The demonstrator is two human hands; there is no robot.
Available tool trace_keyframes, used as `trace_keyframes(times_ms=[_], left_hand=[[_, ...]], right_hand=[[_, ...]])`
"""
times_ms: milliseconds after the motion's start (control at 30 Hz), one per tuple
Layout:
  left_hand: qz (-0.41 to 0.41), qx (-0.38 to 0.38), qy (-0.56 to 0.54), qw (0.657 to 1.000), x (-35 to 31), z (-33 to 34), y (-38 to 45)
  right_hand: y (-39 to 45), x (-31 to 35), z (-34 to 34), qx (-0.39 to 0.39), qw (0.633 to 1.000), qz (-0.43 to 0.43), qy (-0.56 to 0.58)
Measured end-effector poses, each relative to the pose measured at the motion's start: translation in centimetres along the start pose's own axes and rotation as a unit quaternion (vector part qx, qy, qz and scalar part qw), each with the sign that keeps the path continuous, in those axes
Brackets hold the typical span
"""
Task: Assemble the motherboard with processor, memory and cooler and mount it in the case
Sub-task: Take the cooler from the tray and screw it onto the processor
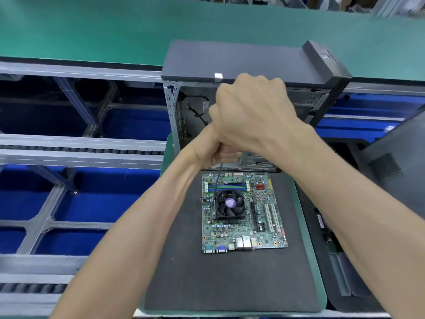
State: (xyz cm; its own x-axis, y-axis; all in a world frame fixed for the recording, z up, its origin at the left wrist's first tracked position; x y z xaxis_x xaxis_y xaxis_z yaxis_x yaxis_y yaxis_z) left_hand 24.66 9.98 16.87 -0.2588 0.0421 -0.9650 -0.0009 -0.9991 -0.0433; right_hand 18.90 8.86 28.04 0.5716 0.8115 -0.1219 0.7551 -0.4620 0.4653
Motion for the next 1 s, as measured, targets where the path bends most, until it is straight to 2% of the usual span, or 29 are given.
trace_keyframes(times_ms=[133,200,300,400,533,767,1000], left_hand=[[0.076,0.010,0.062,0.995,-0.2,-1.1,-0.8],[0.073,-0.005,0.103,0.992,1.8,-4.0,-1.7],[-0.022,-0.087,0.272,0.958,8.0,-8.0,-3.8],[-0.130,-0.135,0.370,0.910,14.9,-8.0,-5.4],[-0.133,-0.145,0.451,0.871,19.3,-7.4,-5.0],[-0.124,-0.174,0.562,0.799,21.1,-7.9,-3.7],[-0.102,-0.205,0.614,0.756,20.8,-7.2,-4.3]], right_hand=[[-0.3,0.0,0.0,0.009,1.000,0.011,-0.009],[-0.4,-0.3,0.0,0.025,1.000,0.014,-0.010],[-0.5,-1.3,-0.1,0.066,0.998,0.013,-0.001],[-0.6,-1.9,-0.3,0.114,0.992,0.001,0.059],[-0.6,-1.9,-0.4,0.130,0.985,-0.035,0.109],[-1.0,-2.2,0.0,0.121,0.983,-0.058,0.127],[-1.2,-3.4,0.1,0.106,0.980,-0.033,0.164]])
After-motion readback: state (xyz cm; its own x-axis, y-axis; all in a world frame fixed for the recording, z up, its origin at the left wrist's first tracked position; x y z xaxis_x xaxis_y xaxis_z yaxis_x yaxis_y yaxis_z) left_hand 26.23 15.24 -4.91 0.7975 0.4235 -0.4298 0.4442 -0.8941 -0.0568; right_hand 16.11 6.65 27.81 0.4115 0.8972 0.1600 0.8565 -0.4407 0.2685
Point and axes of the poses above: each hand's wrist, its own y-axis towards the middle knuckle, its own z-axis out of the palm, x = y × z, the point moved 4 cm from there along y, towards the middle knuckle, and after that the axes turned 6 degrees about -x, right-handed, at the moved point
